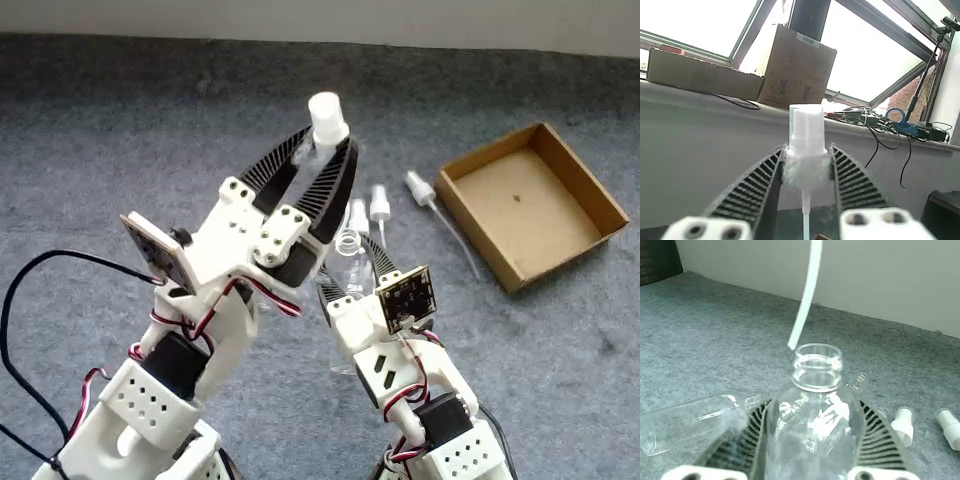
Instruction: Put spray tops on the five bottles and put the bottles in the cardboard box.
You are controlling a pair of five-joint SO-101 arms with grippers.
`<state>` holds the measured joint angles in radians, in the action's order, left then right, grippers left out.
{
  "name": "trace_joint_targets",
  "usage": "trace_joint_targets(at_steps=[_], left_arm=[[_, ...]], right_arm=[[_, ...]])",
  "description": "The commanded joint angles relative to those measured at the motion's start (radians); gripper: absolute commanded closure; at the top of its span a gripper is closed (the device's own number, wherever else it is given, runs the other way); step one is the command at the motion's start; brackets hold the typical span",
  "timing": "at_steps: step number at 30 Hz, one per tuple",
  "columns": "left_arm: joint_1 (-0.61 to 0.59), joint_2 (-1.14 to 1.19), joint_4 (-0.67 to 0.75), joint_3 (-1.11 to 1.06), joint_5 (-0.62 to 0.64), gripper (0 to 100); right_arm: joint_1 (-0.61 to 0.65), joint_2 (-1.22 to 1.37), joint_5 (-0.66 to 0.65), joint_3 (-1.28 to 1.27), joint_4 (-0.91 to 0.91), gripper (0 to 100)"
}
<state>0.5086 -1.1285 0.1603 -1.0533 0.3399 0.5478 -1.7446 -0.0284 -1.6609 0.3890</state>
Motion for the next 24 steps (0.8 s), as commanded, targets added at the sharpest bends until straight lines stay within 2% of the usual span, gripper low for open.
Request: trace_joint_targets(at_steps=[1, 10, 15, 24], left_arm=[[0.018, -0.008, 0.078, -0.033, 0.014, 100], [0.022, 0.008, 0.209, -0.038, 0.015, 100], [0.024, 0.01, 0.209, -0.05, 0.015, 100], [0.025, 0.008, 0.215, -0.199, 0.015, 100]], right_arm=[[-0.013, -0.016, 0.0, 0.013, -0.005, 85.3], [-0.013, -0.016, 0.0, 0.013, -0.005, 85.3], [-0.013, -0.016, 0.0, 0.013, -0.005, 85.3], [-0.013, -0.016, 0.0, 0.013, -0.005, 85.3]])
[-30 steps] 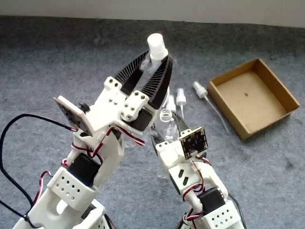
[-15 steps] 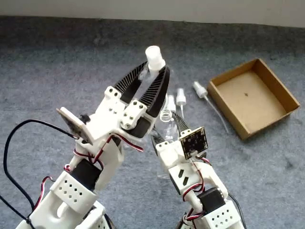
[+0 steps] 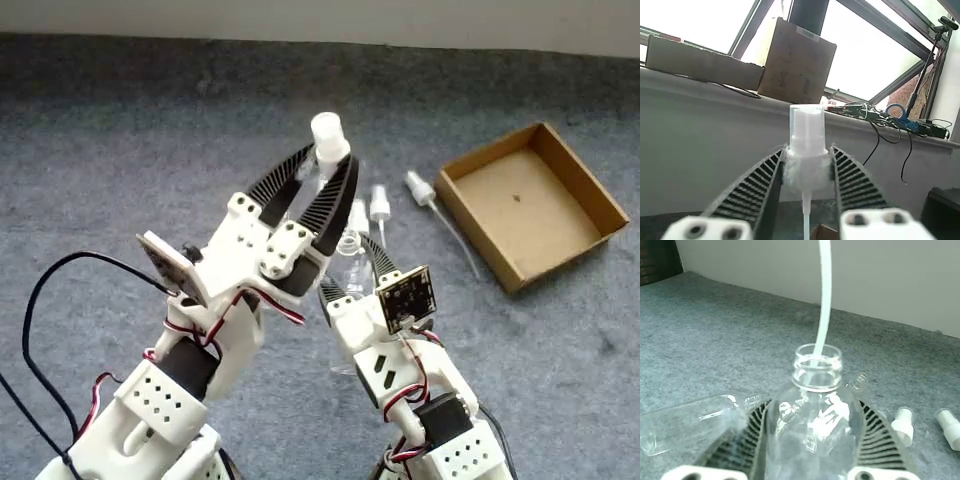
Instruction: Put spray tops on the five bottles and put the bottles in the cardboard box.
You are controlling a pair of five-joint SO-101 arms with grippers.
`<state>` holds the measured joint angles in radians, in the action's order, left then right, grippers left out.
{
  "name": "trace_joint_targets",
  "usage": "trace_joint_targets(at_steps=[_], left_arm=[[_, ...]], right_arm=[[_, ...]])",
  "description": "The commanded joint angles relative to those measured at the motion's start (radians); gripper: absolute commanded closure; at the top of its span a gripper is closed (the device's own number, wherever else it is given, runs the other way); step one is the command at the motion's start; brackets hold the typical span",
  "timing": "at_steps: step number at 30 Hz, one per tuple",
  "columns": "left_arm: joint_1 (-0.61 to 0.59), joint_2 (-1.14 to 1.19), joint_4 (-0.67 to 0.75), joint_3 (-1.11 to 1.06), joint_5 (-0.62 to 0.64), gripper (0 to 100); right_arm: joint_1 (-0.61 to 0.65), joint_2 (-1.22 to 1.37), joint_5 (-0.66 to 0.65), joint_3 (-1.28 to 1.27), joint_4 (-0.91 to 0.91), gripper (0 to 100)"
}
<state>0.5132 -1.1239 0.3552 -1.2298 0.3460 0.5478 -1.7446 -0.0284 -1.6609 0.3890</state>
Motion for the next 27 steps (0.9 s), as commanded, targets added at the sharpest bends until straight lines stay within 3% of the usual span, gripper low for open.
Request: trace_joint_targets(at_steps=[1, 27], left_arm=[[0.021, 0.002, 0.02, -0.035, 0.009, 100], [0.038, -0.002, 0.014, -0.297, 0.002, 100]], right_arm=[[-0.013, -0.016, 0.0, 0.013, -0.005, 85.3], [-0.019, -0.016, 0.0, 0.012, 0.001, 85.3]])
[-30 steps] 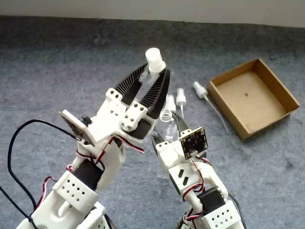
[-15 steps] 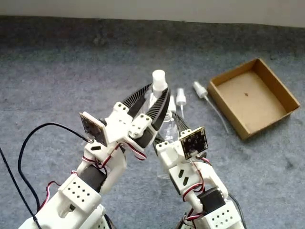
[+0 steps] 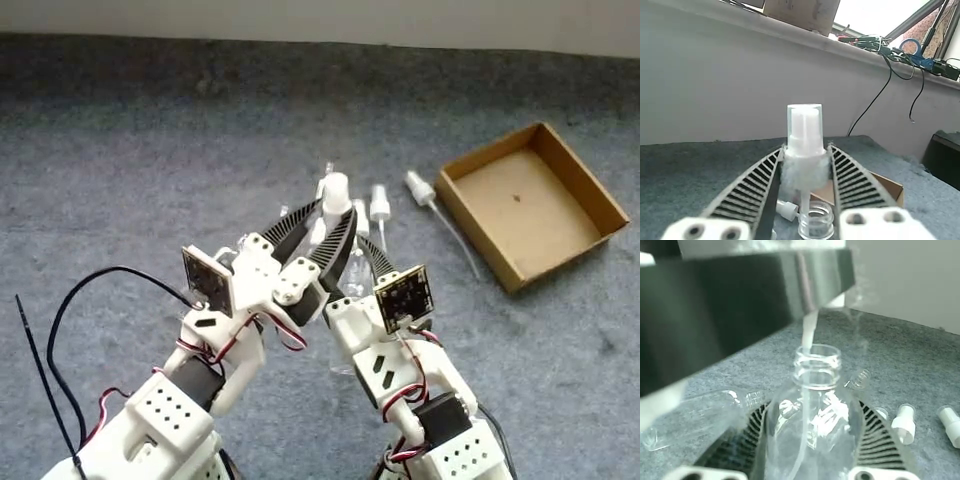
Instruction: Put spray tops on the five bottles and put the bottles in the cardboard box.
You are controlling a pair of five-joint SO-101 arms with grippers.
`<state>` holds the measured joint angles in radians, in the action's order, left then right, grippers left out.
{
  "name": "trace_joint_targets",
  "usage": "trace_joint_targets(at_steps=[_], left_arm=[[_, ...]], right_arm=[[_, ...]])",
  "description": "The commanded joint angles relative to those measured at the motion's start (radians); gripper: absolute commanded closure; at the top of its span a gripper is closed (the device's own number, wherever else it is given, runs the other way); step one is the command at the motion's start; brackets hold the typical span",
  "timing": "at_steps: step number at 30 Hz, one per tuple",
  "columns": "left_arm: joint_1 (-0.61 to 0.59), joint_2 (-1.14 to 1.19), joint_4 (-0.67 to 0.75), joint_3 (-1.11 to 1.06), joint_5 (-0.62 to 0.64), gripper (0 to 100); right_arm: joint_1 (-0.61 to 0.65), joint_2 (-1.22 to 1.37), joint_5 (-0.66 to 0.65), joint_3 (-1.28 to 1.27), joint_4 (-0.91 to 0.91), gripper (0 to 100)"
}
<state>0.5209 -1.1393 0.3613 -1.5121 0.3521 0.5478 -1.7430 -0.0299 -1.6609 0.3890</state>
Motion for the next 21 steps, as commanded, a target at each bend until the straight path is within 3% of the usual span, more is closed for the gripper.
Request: trace_joint_targets(at_steps=[1, 8, 17, 21], left_arm=[[0.035, 0.013, 0.008, -0.019, -0.015, 100], [0.111, 0.019, -0.051, -0.041, -0.276, 100], [0.051, 0.015, -0.275, 0.045, -0.06, 100], [0.041, 0.016, -0.351, 0.108, -0.051, 100]], right_arm=[[-0.021, -0.018, 0.002, 0.012, 0.001, 85.3], [-0.088, -0.018, 0.002, 0.018, 0.002, 85.3], [-0.102, -0.018, 0.0, 0.013, 0.002, 85.3], [-0.102, -0.018, 0.0, 0.013, 0.002, 85.3]])
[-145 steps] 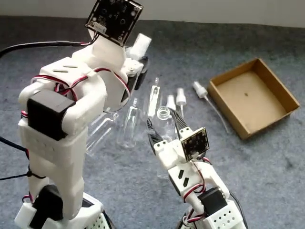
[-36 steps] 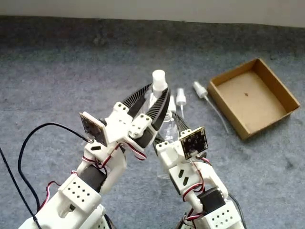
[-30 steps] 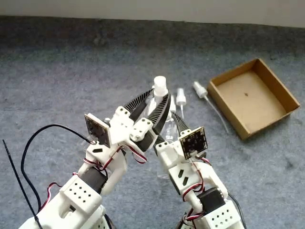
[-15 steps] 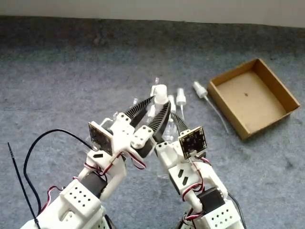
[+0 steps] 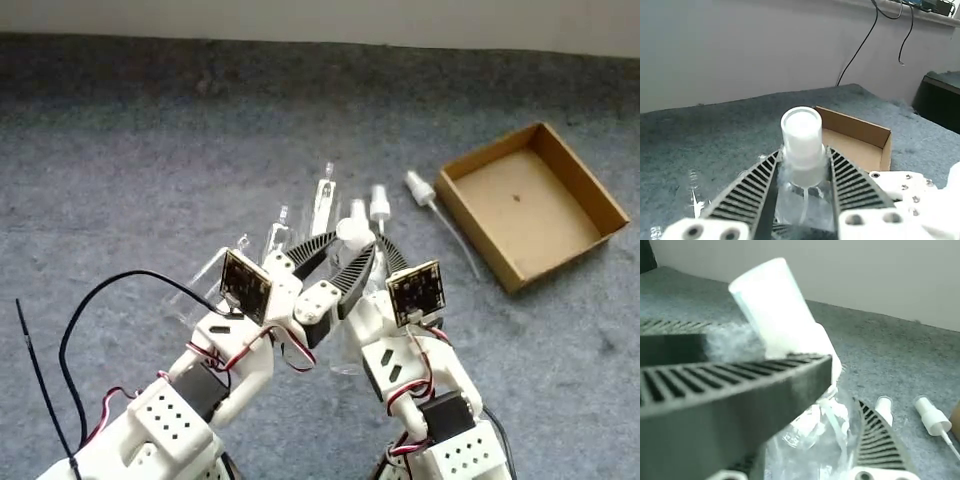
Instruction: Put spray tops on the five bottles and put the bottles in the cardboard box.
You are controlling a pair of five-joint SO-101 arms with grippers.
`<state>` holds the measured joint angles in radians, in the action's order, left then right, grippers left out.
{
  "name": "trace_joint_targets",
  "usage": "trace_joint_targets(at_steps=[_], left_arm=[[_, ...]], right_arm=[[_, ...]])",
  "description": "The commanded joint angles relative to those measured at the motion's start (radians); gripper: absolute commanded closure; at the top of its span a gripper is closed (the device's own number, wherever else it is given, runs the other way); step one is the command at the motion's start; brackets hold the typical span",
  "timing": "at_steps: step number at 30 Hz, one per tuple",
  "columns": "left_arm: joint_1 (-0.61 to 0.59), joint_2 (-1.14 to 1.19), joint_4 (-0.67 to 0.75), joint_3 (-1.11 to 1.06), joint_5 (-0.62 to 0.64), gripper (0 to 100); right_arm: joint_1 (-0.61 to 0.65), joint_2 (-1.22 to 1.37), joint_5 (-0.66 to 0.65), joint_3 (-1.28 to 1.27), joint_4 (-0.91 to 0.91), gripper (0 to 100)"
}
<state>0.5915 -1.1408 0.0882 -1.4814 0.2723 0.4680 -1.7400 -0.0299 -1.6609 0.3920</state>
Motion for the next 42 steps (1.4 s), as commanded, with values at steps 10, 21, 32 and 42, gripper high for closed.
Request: trace_joint_targets(at_steps=[10, 21, 32, 42], left_arm=[[-0.028, 0.022, -0.336, 0.309, 0.028, 100], [-0.01, 0.025, -0.414, 0.351, -0.032, 100], [-0.01, 0.039, -0.427, 0.398, -0.031, 100], [-0.007, 0.303, -0.427, 0.501, -0.029, 100]], right_arm=[[-0.022, -0.021, 0.0, 0.013, -0.001, 85.3], [-0.022, -0.021, 0.0, 0.013, -0.001, 85.3], [-0.022, -0.021, 0.0, 0.013, -0.001, 85.3], [-0.022, -0.021, 0.0, 0.013, -0.001, 85.3]])
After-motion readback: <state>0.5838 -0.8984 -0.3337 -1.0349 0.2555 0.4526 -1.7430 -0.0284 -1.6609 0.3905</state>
